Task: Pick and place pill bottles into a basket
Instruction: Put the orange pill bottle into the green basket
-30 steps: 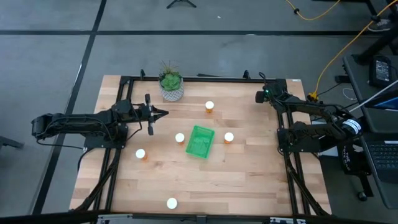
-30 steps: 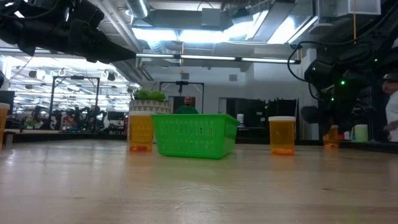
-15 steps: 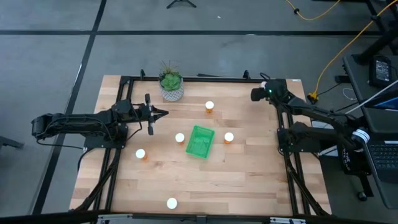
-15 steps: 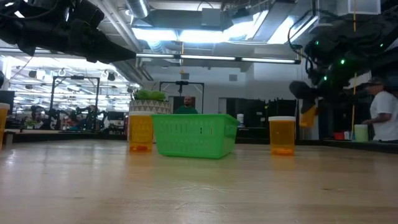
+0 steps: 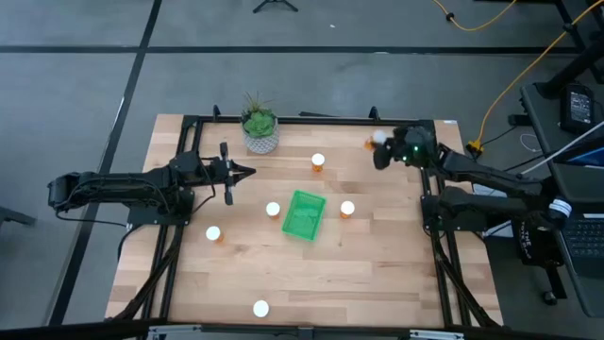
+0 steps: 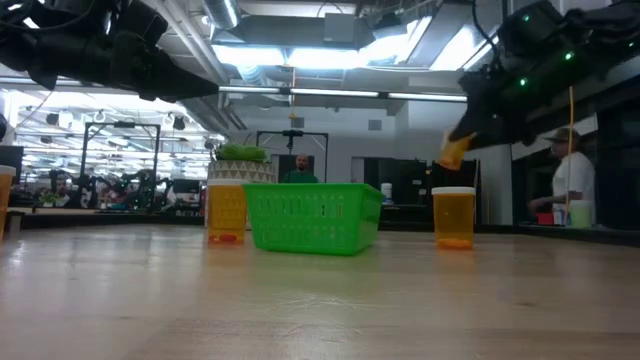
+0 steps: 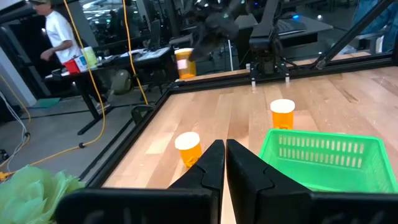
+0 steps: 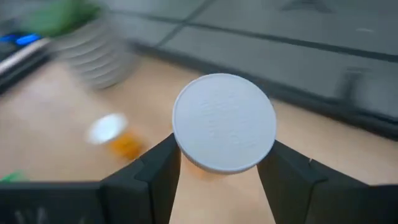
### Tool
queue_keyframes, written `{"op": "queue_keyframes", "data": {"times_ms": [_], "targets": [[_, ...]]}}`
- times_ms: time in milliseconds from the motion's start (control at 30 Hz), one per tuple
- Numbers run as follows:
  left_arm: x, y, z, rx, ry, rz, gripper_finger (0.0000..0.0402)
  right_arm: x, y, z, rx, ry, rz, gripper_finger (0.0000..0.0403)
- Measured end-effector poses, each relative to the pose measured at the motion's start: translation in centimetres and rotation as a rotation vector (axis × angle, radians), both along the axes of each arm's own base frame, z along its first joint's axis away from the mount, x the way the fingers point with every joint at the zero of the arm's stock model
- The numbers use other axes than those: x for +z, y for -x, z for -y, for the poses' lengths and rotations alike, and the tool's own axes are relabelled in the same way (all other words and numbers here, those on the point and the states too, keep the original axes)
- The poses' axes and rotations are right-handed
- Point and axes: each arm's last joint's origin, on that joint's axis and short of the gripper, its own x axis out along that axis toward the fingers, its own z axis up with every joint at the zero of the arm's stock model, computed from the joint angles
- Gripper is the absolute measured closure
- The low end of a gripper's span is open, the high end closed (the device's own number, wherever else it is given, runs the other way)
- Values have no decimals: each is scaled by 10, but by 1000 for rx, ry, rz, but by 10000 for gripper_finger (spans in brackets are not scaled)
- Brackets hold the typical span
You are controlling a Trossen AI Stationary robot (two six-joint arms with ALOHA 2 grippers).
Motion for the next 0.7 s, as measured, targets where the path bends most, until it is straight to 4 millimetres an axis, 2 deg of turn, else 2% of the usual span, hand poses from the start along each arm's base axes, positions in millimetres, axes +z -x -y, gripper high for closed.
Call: {"op": "queue_keyframes", "data": {"times_ms": [167, 467, 700], "targets": [[0, 0, 0, 0, 2, 0, 392, 7, -17, -23, 217, 30, 76, 207], [0, 0, 0, 1, 10, 2, 395, 28, -38, -64, 504, 215, 240, 207], [0, 0, 0, 5, 52, 12, 396, 23, -56, -82, 610, 244, 267, 207]]}}
